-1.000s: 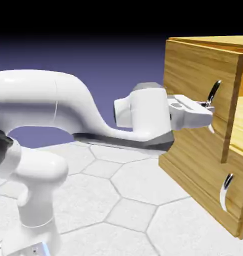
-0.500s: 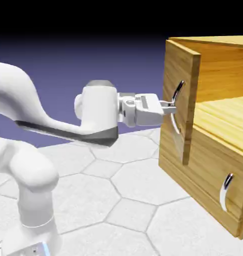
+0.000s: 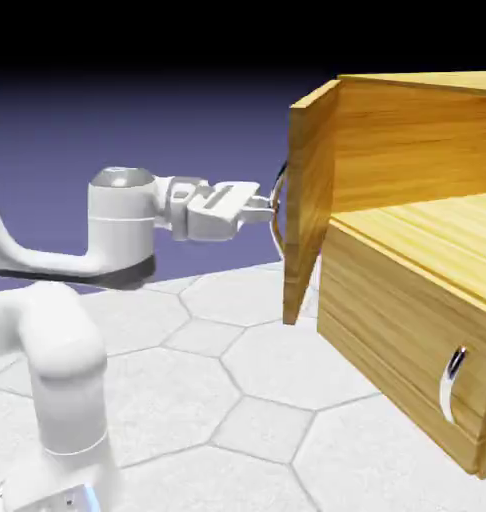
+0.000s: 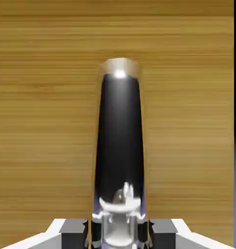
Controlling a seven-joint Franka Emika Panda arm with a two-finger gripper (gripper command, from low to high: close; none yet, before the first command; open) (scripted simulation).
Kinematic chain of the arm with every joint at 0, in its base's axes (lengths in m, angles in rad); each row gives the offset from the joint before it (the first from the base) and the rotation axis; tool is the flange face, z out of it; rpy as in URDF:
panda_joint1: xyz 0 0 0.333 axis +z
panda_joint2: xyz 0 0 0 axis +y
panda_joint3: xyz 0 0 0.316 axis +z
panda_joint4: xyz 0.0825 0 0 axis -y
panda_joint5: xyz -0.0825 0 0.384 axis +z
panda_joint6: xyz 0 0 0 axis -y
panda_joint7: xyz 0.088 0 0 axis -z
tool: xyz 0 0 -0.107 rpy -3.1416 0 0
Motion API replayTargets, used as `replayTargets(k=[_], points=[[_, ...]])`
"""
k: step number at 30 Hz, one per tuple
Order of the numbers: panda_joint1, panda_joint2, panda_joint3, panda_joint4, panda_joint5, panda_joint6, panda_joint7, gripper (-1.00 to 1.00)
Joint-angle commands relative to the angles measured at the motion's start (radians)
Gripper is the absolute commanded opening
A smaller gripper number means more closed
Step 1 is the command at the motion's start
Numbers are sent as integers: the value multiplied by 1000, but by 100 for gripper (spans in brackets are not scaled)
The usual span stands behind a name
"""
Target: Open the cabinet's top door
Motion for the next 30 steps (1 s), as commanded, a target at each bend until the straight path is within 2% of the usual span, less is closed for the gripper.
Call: replayTargets(k=[1,8,16,23,30], points=[[9,-16,31,-8,45,-24,-16,-100],[94,-81,272,-22,346,-218,-91,-100],[157,-27,562,59,645,-465,-102,-100],[95,95,816,231,870,-692,-80,-100],[-90,206,1049,481,1035,-914,-63,-100]])
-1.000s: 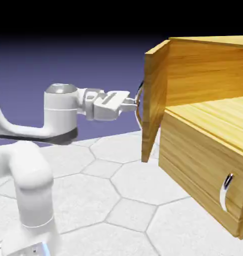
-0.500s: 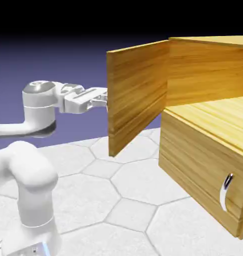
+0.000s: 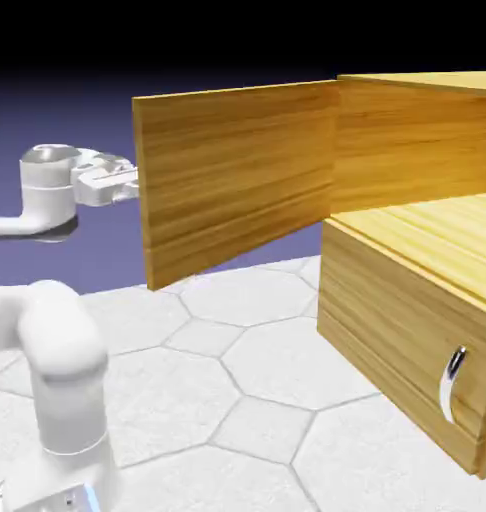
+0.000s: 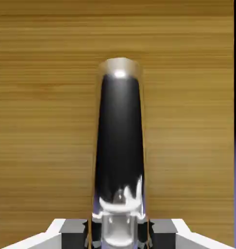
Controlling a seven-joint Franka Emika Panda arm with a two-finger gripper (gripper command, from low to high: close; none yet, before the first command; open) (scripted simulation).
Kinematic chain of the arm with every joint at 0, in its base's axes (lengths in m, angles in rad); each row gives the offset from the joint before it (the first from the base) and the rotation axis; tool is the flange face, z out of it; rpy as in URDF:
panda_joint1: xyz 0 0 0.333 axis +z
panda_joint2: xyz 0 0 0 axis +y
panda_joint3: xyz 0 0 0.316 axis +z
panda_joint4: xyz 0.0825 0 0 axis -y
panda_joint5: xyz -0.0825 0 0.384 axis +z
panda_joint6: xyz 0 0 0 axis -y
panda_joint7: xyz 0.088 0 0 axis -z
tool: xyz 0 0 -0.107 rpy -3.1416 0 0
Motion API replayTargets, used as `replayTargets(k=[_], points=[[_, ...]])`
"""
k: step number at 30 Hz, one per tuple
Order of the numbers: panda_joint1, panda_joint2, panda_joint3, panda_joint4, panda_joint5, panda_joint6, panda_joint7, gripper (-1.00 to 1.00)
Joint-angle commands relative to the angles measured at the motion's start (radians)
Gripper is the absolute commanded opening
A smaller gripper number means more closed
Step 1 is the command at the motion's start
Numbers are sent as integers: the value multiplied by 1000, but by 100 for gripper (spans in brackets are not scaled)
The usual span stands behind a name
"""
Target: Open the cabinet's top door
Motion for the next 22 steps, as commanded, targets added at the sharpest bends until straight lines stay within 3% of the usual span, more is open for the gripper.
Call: replayTargets(k=[1,14,22], points=[[-31,11,29,36,17,-29,0,-100],[-454,37,322,507,164,-352,-44,-100],[-692,-68,393,770,232,-494,-154,-100]])
